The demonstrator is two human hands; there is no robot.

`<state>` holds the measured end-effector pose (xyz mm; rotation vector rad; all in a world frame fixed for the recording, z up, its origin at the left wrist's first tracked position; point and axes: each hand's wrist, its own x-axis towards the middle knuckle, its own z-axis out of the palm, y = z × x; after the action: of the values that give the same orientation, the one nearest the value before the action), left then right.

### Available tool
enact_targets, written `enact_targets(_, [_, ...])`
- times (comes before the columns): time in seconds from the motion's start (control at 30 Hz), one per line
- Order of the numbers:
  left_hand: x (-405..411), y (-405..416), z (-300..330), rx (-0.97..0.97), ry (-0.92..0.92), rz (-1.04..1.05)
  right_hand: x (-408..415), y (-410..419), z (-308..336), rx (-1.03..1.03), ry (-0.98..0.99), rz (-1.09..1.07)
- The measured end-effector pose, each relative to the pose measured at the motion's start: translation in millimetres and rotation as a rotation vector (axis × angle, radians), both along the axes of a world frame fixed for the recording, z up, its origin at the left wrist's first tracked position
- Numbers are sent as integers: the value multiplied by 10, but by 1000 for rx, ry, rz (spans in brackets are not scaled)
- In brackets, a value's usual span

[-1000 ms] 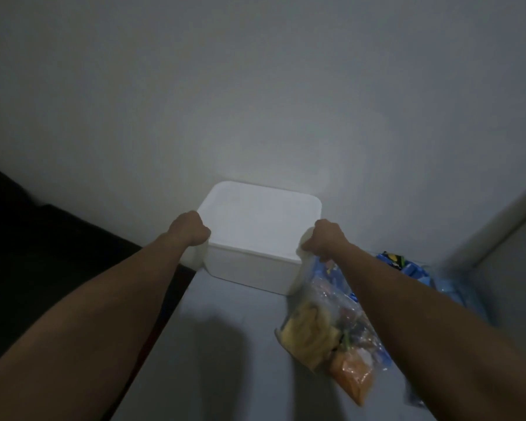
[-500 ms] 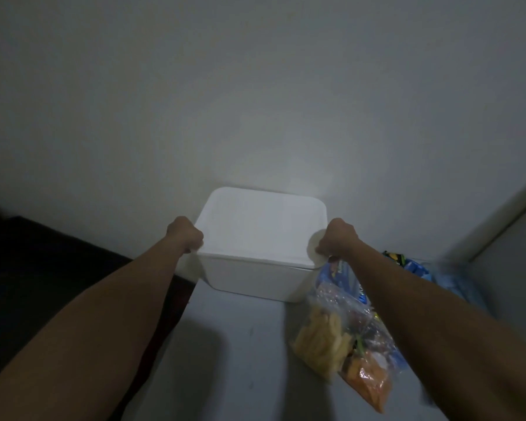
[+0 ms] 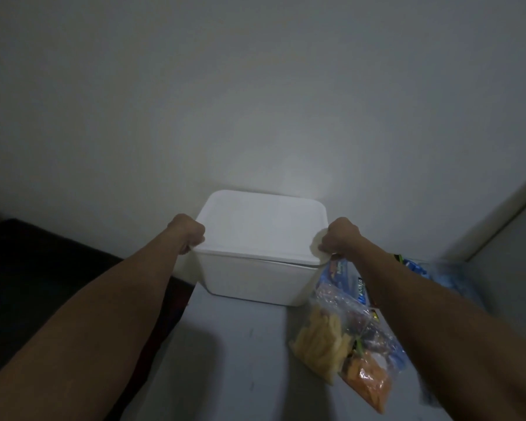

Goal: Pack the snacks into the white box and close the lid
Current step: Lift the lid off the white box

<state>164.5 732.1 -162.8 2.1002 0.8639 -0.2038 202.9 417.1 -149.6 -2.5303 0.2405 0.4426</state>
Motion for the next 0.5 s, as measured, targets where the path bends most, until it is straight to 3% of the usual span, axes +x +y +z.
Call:
enact_targets(0.4, [113, -8, 212, 14, -76, 86, 42, -36, 167, 342, 2, -124])
enact_targets(0.5, [101, 38, 193, -82, -142, 107, 44, -77, 243, 391, -25, -130])
